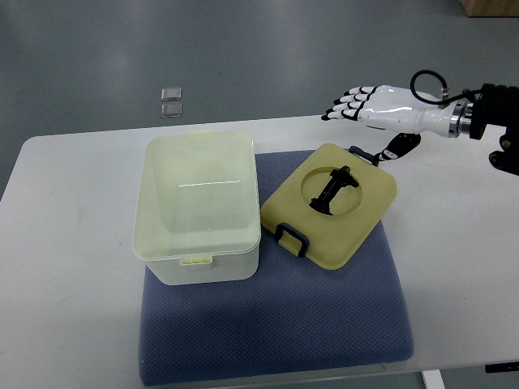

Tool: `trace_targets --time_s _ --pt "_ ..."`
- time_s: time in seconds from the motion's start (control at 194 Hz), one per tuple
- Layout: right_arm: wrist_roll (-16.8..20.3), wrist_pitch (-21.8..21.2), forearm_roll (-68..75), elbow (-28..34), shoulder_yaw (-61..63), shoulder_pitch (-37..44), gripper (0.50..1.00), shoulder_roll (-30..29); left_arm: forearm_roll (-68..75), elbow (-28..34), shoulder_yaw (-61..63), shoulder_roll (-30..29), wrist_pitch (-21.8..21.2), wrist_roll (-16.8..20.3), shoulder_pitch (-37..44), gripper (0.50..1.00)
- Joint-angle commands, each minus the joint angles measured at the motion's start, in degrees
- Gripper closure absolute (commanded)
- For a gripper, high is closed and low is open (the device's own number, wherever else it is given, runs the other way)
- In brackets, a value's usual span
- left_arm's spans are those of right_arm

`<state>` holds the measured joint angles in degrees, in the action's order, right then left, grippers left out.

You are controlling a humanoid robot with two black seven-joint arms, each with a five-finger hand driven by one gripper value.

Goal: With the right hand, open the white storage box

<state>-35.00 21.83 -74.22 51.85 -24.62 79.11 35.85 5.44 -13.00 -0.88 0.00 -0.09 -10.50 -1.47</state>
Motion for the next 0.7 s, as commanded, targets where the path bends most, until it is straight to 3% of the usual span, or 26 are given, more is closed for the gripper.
trace_targets --time_s 0.0,0.134,0.196,0.211,0.35,0.427,0.494,0.695 --pt "0.0 -5.9 6.1 0.0 4.6 2.1 0.570 4.1 0.0 -0.1 0.1 0.0 0.0 0.0 0.0 0.500" --pt "0.0 -21.1 21.4 -0.6 18.6 1.7 0.570 5.9 0.0 -0.2 0.2 0.0 0.0 0.0 0.0 0.500" --pt "0.2 -24.8 29.0 -0.8 24.3 1.0 0.570 6.2 0.0 -0.6 0.3 0.0 0.0 0.0 0.0 0.500" --pt "2.1 -25.8 32.3 -0.9 26.4 0.5 0.570 6.1 0.0 -0.7 0.3 0.0 0.0 0.0 0.0 0.500" --pt "14.1 -26.4 54.9 -2.7 38.4 -4.6 0.570 3.1 0.0 -0.8 0.3 0.0 0.0 0.0 0.0 0.500" --pt "20.3 -26.3 69.1 -5.0 45.8 -8.4 0.570 -2.6 0.0 -0.7 0.2 0.0 0.0 0.0 0.0 0.500" --pt "22.4 -26.2 78.2 -6.9 50.8 -11.4 0.570 -6.5 0.0 -0.7 0.2 0.0 0.0 0.0 0.0 0.500" --pt "22.8 -28.3 91.7 -12.7 63.4 -21.3 0.568 -14.3 0.0 -0.8 0.2 0.0 0.0 0.0 0.0 0.500"
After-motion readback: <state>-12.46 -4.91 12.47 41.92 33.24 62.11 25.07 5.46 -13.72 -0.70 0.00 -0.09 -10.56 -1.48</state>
